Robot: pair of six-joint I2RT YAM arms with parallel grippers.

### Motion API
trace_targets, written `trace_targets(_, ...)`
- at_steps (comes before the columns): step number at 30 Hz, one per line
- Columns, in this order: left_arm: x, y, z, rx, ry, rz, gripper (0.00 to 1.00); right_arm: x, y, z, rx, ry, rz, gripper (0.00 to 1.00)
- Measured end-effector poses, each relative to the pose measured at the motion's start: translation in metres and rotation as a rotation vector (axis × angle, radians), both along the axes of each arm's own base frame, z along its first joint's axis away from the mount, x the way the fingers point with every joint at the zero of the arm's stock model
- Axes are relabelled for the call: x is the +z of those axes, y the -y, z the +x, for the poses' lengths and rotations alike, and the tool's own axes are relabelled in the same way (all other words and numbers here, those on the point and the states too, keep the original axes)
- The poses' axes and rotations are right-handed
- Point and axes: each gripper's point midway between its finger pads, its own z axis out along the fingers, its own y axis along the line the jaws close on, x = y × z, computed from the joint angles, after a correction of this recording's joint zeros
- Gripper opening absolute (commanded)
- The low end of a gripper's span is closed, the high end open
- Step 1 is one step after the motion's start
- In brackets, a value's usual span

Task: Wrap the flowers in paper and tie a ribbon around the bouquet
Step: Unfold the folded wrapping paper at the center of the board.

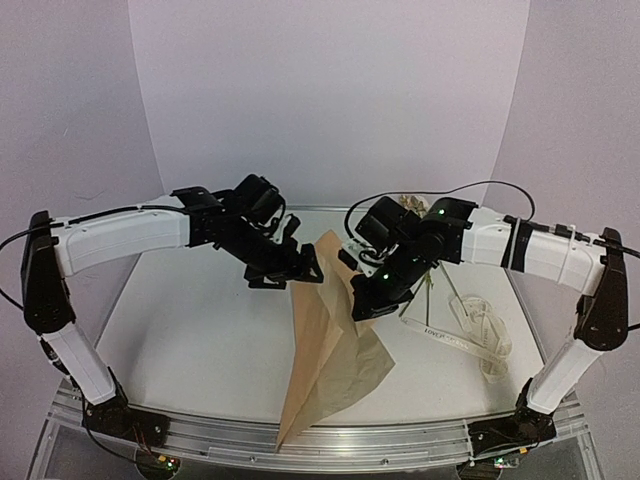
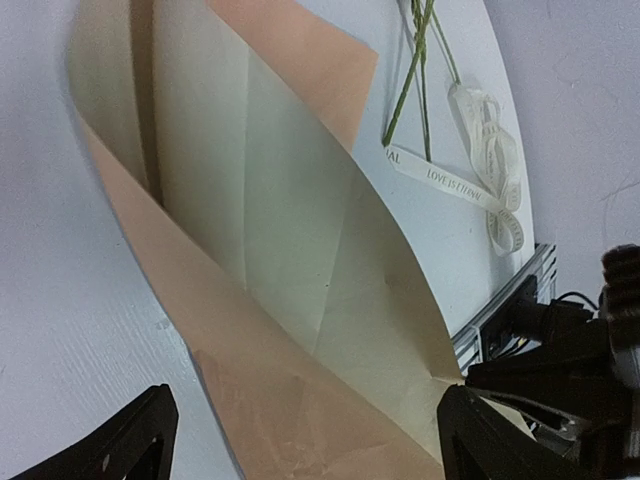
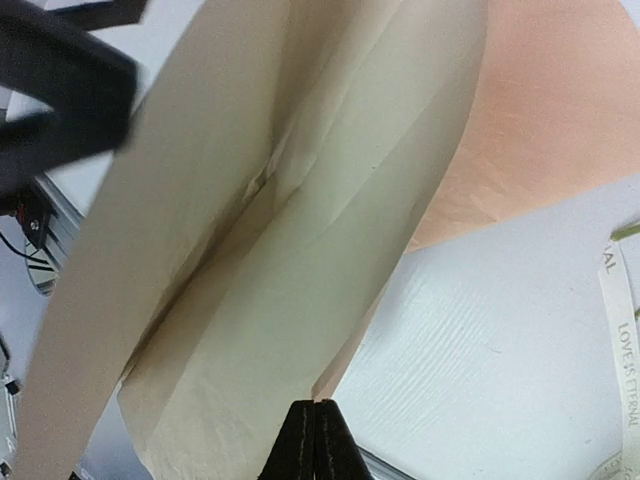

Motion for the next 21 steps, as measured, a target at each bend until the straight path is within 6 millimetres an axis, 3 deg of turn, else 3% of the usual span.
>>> trace_targets(6, 0.014, -0.030, -0.001, 0.038, 0.052, -0.039, 0.96, 0.009, 0.011, 0.004, -0.033, 0.051, -0.071, 0.00)
trace_targets(13, -0.024, -0.051, -0.006, 0.039, -0.001, 0.013, 0.95, 0.023, 0.018, 0.005, -0.054, 0.126, -0.138, 0.00)
trace_targets(17, -0.041, -0.064, -0.003, 0.053, -0.033, 0.023, 0.86, 0.019, 0.031, 0.003, -0.062, 0.155, -0.204, 0.00)
trace_targets(21, -0.056, -0.067, -0.009, 0.039, -0.070, 0.009, 0.68, 0.016, 0.053, -0.001, -0.078, 0.178, -0.254, 0.00)
